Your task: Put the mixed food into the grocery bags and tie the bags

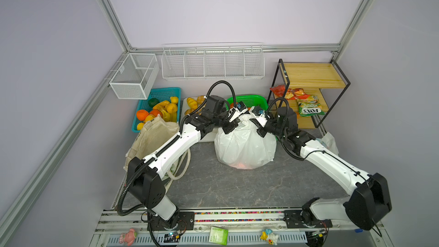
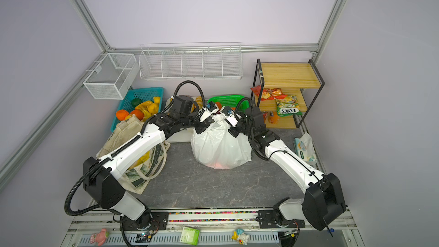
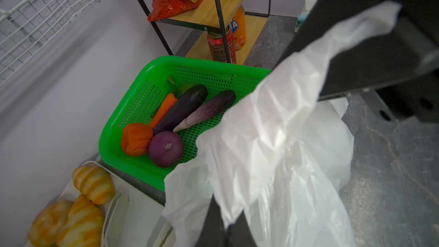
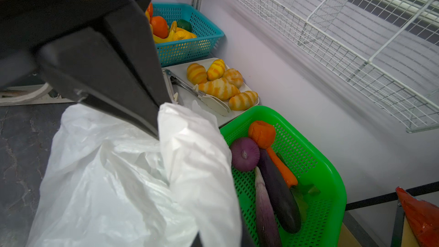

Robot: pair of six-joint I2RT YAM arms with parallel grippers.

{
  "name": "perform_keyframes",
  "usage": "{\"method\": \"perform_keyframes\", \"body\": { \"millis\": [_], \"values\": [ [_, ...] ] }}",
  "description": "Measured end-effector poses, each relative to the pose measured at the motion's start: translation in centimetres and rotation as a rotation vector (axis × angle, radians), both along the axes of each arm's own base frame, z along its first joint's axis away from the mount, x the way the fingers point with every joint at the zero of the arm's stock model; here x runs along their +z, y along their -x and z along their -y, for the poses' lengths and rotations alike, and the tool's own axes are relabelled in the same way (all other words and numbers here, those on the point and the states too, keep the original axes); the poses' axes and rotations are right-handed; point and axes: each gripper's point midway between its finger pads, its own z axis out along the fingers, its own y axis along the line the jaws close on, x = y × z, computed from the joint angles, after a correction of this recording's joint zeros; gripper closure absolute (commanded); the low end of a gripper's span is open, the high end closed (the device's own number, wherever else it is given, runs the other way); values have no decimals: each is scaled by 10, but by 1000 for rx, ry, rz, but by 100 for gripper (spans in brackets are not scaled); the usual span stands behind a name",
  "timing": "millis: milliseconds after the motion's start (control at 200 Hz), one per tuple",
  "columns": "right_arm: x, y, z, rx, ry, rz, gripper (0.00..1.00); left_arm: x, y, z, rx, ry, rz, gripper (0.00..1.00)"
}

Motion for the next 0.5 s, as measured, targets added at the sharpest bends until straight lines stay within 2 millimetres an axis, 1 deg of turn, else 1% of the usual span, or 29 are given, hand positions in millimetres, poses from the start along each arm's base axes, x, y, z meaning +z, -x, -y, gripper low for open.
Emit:
{"method": "perform_keyframes", "body": {
  "millis": [85,175,240,300,415,500],
  "values": [
    [5,0,2,-14,-11,21,94,6,7,3,24,46,-41,100],
    [14,3,2,-11,-34,44,94,13,24,4,38,121,-89,100],
    [21,8,0,3,-61,57,94,20,38,5,43,191,-127,100],
    [26,14,-2,19,-88,62,94,26,46,5,49,253,-156,100],
    [31,21,-4,42,-139,55,94,30,55,5,58,352,-210,100],
    [28,23,-4,45,-168,37,94,27,57,7,60,387,-247,94]
  ]
}}
